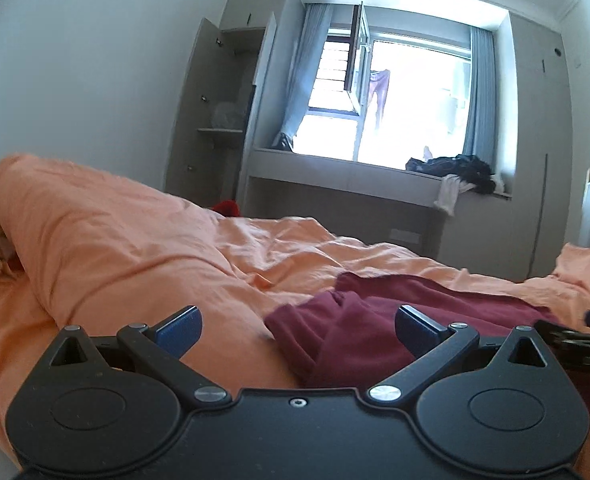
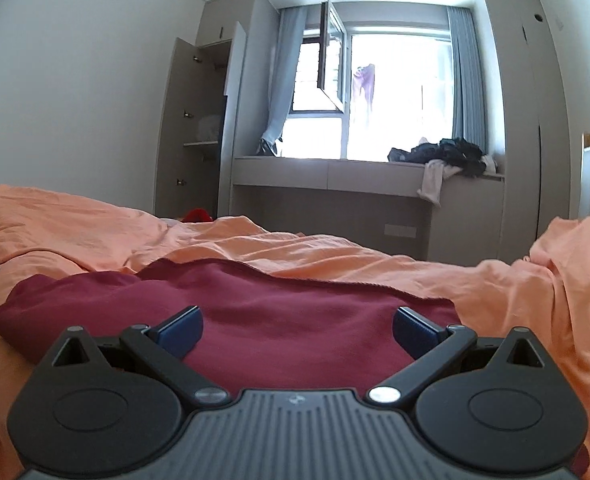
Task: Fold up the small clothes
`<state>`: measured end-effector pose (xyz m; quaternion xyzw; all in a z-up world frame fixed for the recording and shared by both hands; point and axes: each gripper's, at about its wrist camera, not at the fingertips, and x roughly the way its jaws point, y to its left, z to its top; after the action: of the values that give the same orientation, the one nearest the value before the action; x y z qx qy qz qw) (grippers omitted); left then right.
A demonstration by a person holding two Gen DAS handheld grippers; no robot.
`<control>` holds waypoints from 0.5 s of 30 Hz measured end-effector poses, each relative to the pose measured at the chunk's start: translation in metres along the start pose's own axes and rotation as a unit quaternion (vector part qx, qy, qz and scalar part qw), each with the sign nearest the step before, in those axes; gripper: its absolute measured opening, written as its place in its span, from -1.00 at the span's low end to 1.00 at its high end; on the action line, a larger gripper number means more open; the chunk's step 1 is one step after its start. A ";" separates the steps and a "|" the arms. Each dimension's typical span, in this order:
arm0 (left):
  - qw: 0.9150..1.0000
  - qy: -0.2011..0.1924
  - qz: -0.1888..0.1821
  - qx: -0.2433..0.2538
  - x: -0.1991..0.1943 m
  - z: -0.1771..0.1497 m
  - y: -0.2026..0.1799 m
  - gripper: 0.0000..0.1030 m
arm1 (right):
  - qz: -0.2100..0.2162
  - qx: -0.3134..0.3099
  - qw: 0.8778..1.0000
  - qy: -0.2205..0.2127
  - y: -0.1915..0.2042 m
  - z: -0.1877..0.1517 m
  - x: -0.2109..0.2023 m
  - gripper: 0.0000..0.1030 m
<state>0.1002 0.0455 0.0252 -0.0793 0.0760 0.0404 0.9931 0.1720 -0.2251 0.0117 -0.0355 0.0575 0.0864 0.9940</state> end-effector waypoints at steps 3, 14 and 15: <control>1.000 0.009 -0.013 -0.015 -0.001 -0.004 0.002 0.99 | -0.003 -0.010 1.000 0.009 0.010 -0.004 0.006 1.00; 0.989 0.092 -0.026 -0.114 0.021 -0.016 0.018 0.99 | -0.012 0.014 1.000 0.010 0.007 -0.026 0.002 1.00; 0.988 0.097 -0.025 -0.119 0.023 -0.018 0.019 0.99 | -0.015 0.012 1.000 0.008 0.006 -0.025 0.001 1.00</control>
<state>0.1182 0.0633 0.0014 -0.2023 0.1645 0.0164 0.9653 0.1689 -0.2208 -0.0136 -0.0256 0.0662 0.0707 0.9950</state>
